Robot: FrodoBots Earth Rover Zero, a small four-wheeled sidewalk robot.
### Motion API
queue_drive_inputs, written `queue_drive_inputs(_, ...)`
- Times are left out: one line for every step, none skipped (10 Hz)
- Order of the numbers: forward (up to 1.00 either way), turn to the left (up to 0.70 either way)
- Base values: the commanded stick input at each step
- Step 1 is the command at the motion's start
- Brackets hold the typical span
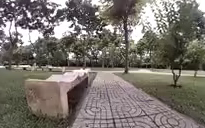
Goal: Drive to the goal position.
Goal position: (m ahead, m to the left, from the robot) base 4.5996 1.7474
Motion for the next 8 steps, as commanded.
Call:
queue_drive_inputs(0.70,0.00)
queue_drive_inputs(0.70,0.00)
queue_drive_inputs(0.70,0.00)
queue_drive_inputs(0.70,0.00)
queue_drive_inputs(0.70,0.00)
queue_drive_inputs(0.70,0.00)
queue_drive_inputs(0.70,0.00)
queue_drive_inputs(0.70,0.00)
